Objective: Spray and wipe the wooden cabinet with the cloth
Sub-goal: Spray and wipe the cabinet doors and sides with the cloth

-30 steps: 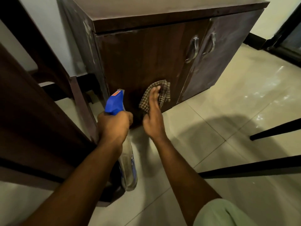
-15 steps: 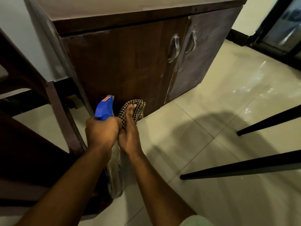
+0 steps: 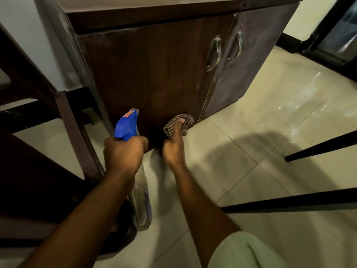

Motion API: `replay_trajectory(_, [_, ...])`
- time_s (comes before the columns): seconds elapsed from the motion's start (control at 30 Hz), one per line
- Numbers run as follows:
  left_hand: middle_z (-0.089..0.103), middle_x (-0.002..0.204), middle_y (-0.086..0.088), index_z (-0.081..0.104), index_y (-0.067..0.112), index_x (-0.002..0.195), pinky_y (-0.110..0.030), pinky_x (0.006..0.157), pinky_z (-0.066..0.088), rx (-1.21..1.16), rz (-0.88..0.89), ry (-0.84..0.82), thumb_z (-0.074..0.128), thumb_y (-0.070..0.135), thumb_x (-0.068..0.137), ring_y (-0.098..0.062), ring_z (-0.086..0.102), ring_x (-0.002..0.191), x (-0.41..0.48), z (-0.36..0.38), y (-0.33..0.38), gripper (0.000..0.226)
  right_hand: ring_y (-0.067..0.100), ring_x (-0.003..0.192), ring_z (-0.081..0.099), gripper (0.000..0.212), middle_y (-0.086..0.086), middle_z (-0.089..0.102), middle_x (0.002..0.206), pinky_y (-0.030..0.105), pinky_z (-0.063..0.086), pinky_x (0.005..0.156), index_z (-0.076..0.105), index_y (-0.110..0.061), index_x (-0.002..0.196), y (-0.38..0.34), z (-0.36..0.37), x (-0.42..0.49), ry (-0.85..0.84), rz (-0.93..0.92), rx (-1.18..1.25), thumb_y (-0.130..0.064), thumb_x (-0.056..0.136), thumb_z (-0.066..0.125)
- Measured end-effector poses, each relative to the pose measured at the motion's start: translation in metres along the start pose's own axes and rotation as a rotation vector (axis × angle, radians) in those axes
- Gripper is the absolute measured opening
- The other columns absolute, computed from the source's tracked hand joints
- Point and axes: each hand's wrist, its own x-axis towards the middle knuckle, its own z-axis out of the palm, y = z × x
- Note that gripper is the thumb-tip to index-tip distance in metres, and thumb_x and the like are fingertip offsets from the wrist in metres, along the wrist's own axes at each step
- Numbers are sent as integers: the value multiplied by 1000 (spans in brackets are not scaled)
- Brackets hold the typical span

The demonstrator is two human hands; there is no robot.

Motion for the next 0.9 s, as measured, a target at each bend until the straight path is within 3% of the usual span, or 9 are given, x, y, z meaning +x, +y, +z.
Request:
replay_trajectory(0.07, [57, 82, -8, 59, 4, 106, -30, 61, 44, 10, -13, 8, 62, 8, 75, -19, 54, 69, 1, 5, -1, 31, 8, 139, 26, 65, 3, 22, 157, 18, 22, 116, 5, -22, 153, 13, 16, -21, -100, -55, -19, -18, 98, 38])
replay_trajectory(0.13, [53, 75, -6, 60, 3, 102, -31, 59, 43, 19, -1, -3, 61, 7, 73, -18, 51, 64, 0, 9, 1, 29, -3, 132, 14, 64, -7, 12, 155, -3, 8, 103, 0, -25, 153, 22, 21, -28, -141, -52, -100, -15, 101, 35])
replay_trajectory(0.23, [48, 69, -5, 59, 6, 92, -33, 60, 41, 32, 37, -17, 60, 4, 72, -19, 46, 61, -2, 9, 5, 19, 18, 137, 32, 68, 7, 27, 155, 22, 28, 110, 8, -24, 153, 9, 17, -24, -94, -21, -59, -7, 95, 38])
replay_trajectory(0.3, [49, 74, -9, 60, 4, 95, -33, 61, 41, 15, 59, -31, 60, 4, 73, -22, 48, 67, -2, 5, 6, 22, 25, 135, 36, 74, 12, 26, 156, 40, 29, 115, 0, -34, 152, -7, 13, -5, 9, 11, 11, -18, 88, 36])
replay_trajectory(0.43, [49, 73, -8, 57, 10, 86, -30, 59, 40, 28, 61, -51, 60, 5, 76, -20, 49, 67, -3, -2, 7, 11, 25, 125, 39, 85, 6, 34, 147, 55, 25, 113, -1, -48, 145, -34, -10, 54, 216, -60, 92, -14, 75, 35])
replay_trajectory(0.63, [42, 65, -3, 54, 10, 84, -27, 54, 38, 32, 65, -71, 60, 3, 74, -16, 42, 57, -3, 8, 8, 14, 19, 147, 11, 79, -2, 4, 161, 41, 13, 121, 6, -22, 153, -79, -38, 47, 240, -191, 50, 8, 86, 37])
replay_trajectory(0.73, [42, 66, -4, 54, 7, 88, -27, 53, 37, 8, 48, -94, 59, 2, 75, -15, 41, 55, -5, 15, 13, 14, 25, 130, 40, 77, 3, 26, 154, 42, 32, 113, 0, -31, 152, -54, -39, 47, 150, -40, 26, 2, 92, 34])
replay_trajectory(0.83, [44, 71, -8, 57, 5, 91, -28, 55, 38, -25, 52, -101, 58, 1, 76, -17, 44, 60, -7, 18, 17, 16, 25, 97, 53, 73, 17, 47, 140, 37, 47, 78, -1, -32, 152, -31, -41, 48, 28, 137, 27, -9, 92, 34])
replay_trajectory(0.9, [44, 69, -6, 57, 6, 89, -27, 54, 38, -17, 75, -99, 59, 1, 76, -15, 44, 59, -7, 17, 19, 14, 30, 101, 56, 74, 21, 48, 137, 42, 50, 84, 0, -31, 152, -35, -44, 43, 9, 167, 8, -10, 90, 34])
